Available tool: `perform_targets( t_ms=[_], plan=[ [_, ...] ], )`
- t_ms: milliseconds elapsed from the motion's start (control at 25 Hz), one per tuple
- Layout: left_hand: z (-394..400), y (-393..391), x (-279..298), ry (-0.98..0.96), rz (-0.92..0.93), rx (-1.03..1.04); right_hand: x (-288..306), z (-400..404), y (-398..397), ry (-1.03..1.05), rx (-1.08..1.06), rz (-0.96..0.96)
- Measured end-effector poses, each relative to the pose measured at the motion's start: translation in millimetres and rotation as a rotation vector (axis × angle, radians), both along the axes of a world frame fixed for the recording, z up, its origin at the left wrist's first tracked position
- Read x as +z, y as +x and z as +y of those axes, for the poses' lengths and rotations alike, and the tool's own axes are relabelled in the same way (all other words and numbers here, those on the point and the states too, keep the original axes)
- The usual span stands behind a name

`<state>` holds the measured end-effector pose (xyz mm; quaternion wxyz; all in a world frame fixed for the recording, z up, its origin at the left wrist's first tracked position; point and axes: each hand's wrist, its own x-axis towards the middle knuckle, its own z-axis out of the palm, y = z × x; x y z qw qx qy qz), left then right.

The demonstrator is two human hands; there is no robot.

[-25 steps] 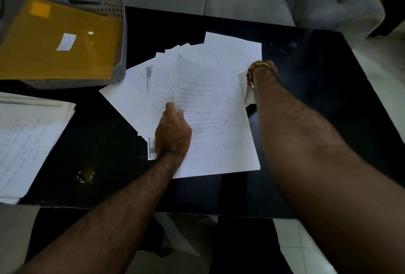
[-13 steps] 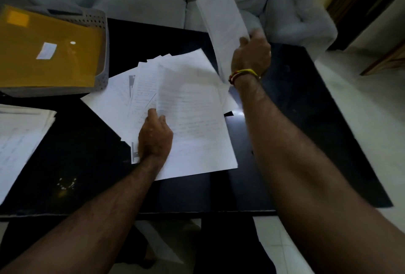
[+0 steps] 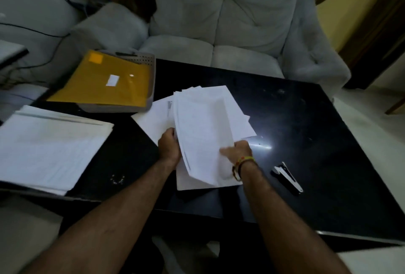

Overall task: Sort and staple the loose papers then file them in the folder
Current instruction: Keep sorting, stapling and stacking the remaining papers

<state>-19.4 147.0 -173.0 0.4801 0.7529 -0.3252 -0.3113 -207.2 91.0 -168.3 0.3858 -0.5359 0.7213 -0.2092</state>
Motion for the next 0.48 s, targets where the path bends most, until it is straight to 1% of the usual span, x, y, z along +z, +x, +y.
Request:
perform_targets(
  t_ms=[80, 200, 240, 360, 400, 480],
  plan=[
    [8, 8, -9, 0.034, -0.057, -0.021, -3, 11, 4, 0.010, 0.046, 0.160],
    [11, 10, -10, 0.082, 0.102, 0.011, 5, 6, 1, 0.054, 0.095, 0.184],
    [9, 10, -10, 0.095, 0.107, 0.009, 8, 4, 1, 0.072, 0.119, 0.163],
    [13, -1, -5, 0.096, -0.110, -0.047, 7, -3, -6, 0.099, 0.142, 0.008],
    [15, -4, -7, 0.088, -0.151, -0.052, 9, -2, -9, 0.098, 0.132, -0.053],
    [18, -10, -10, 0.074, -0.154, -0.046, 13, 0, -15, 0.084, 0.083, -0.122]
  ],
)
